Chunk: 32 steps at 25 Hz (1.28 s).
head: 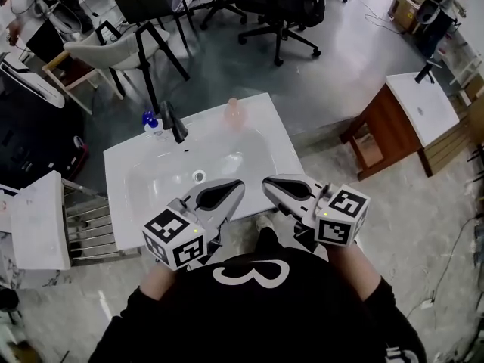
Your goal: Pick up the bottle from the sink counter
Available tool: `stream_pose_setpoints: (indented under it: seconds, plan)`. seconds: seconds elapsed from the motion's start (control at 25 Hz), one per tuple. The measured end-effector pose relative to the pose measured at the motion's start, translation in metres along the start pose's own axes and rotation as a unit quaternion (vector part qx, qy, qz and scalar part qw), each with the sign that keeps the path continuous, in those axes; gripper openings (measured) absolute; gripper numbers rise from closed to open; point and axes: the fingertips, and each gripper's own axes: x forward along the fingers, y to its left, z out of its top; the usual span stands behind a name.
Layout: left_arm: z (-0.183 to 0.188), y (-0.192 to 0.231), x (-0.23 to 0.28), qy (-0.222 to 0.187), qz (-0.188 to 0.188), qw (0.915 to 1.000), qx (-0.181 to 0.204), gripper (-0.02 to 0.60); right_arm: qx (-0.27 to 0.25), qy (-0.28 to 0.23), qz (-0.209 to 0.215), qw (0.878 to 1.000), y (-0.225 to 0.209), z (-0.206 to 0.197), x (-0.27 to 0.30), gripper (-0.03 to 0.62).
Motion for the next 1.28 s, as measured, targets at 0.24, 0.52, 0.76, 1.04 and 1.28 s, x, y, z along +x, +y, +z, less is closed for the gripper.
stream_pose_setpoints:
  seconds: [0.24,0.52,0.76,1.04,1.28]
  plan:
    - [0.011,0.032,0.035,0.003,0.016,0.9998,-0.01,0.015,-0.008,0.016,0.0,1.0,-0.046,0.01,0.013,0.015]
    - [0.011,0.066,0.068,0.012,0.034,0.9991,-0.023,0.015,-0.013,0.031,-0.001,0.999,-0.095,0.015,0.021,0.014]
    - [0.02,0.093,0.083,0.001,0.071,0.9974,-0.011,0.015,-0.002,0.039,0.009,0.999,-0.123,0.017,0.029,0.015]
    - [0.028,0.121,0.096,0.005,0.095,0.9953,-0.014,0.015,0.002,0.044,0.02,0.999,-0.149,0.024,0.041,0.015]
    - [0.022,0.139,0.112,0.009,0.114,0.9935,-0.006,0.017,0.015,0.054,0.031,0.998,-0.168,0.018,0.045,0.015]
